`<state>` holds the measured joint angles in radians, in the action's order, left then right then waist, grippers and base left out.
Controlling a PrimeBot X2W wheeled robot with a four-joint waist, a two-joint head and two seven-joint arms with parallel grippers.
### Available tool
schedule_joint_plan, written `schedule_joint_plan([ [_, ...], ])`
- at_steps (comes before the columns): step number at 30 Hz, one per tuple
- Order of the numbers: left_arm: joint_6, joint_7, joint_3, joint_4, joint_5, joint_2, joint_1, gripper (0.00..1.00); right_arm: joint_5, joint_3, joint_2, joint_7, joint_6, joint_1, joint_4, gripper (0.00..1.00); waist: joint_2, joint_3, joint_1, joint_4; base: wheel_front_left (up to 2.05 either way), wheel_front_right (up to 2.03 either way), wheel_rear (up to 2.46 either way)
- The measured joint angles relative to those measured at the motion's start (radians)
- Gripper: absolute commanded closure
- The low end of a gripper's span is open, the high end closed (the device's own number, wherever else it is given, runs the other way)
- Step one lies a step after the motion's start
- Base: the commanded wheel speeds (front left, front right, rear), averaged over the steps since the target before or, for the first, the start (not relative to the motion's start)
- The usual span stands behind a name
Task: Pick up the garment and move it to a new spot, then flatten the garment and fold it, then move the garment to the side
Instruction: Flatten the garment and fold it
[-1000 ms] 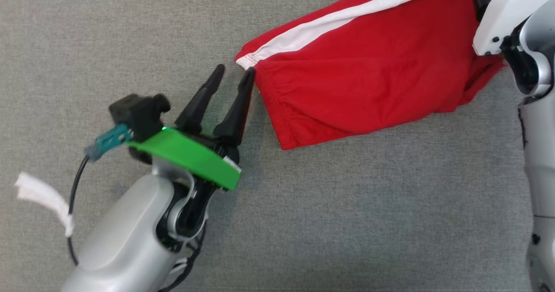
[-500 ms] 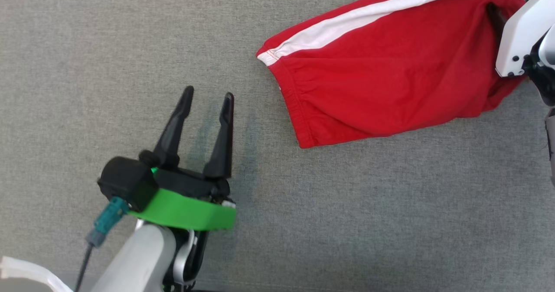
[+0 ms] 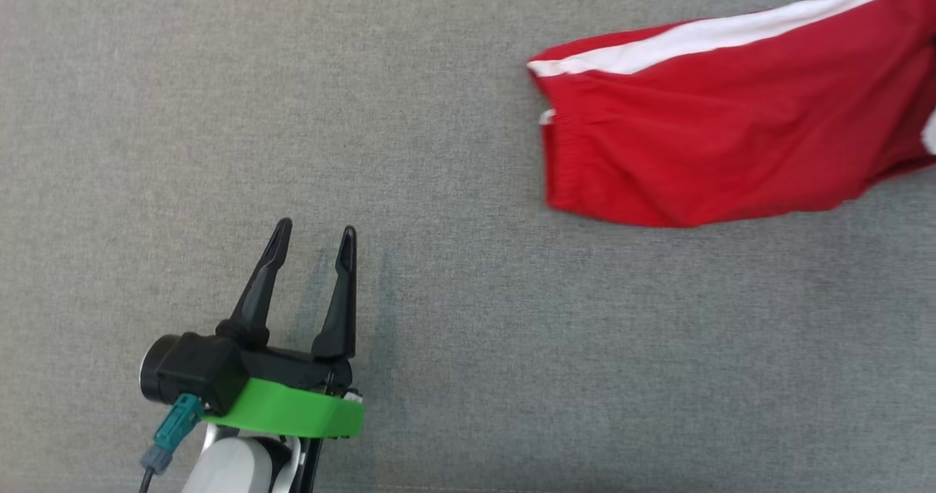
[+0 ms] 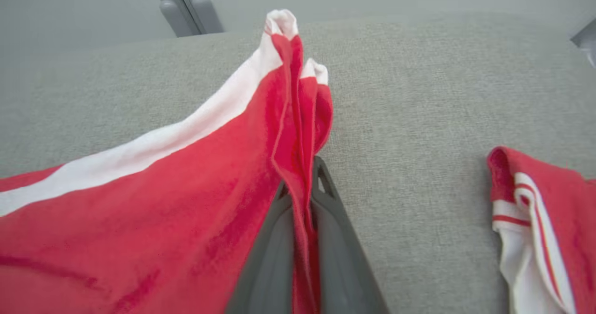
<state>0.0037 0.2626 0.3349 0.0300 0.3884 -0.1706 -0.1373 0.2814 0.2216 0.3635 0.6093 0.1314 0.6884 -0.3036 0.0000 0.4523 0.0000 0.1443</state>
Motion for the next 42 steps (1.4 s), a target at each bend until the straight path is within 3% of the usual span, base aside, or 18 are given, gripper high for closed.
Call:
schedule_joint_plan([
  [4, -0.031, 0.000, -0.039, -0.022, -0.024, 0.032, 0.040, 0.00, 0.031, 0.043, 0.026, -0.001, -0.001, -0.031, 0.062, 1.00, 0.0000, -0.041, 0.0000, -0.012, 0.00, 0.00, 0.00],
  [9, -0.057, 0.000, -0.066, -0.053, -0.040, 0.068, 0.084, 0.00, 0.079, -0.040, 0.020, 0.050, -0.001, -0.073, 0.177, 1.00, 0.0000, -0.087, 0.0000, -0.016, 0.00, 0.00, 0.00],
  [12, -0.069, 0.000, -0.072, -0.072, -0.041, 0.089, 0.099, 0.00, 0.101, -0.109, -0.036, 0.081, -0.001, -0.080, 0.207, 1.00, 0.0000, -0.111, 0.0000, -0.016, 0.00, 0.00, 0.00],
  [14, -0.076, 0.001, -0.067, -0.098, -0.046, 0.098, 0.104, 0.00, 0.108, -0.153, -0.112, 0.095, -0.001, -0.081, 0.197, 1.00, 0.0000, -0.125, 0.0000, -0.015, 0.00, 0.00, 0.00],
  [21, -0.092, 0.002, -0.022, -0.145, -0.046, 0.117, 0.087, 0.00, 0.007, -0.212, -0.277, 0.019, -0.001, -0.052, 0.037, 1.00, 0.0000, -0.144, 0.0000, 0.022, 0.00, 0.00, 0.00],
  [33, -0.085, 0.002, 0.009, -0.194, -0.012, 0.119, 0.080, 0.00, -0.064, -0.168, -0.312, -0.155, -0.001, 0.025, -0.258, 1.00, 0.0000, -0.160, 0.0000, 0.115, 0.00, 0.00, 0.00],
  [34, -0.082, 0.002, 0.011, -0.193, -0.007, 0.119, 0.080, 0.00, -0.038, -0.180, -0.312, -0.174, -0.001, 0.030, -0.275, 0.60, 0.0000, -0.163, 0.0000, 0.118, 0.00, 0.00, 0.00],
  [35, -0.081, 0.001, 0.012, -0.193, -0.006, 0.119, 0.080, 0.00, -0.016, -0.204, -0.312, -0.190, -0.001, 0.033, -0.285, 0.00, 0.0000, -0.168, 0.0000, 0.120, 0.00, 0.00, 0.00],
  [42, -0.072, 0.002, -0.014, -0.184, -0.019, 0.120, 0.111, 0.00, 0.150, -0.340, -0.315, -0.308, -0.001, -0.008, -0.215, 0.00, 0.0000, -0.211, 0.0000, 0.100, 0.00, 0.00, 0.00],
])
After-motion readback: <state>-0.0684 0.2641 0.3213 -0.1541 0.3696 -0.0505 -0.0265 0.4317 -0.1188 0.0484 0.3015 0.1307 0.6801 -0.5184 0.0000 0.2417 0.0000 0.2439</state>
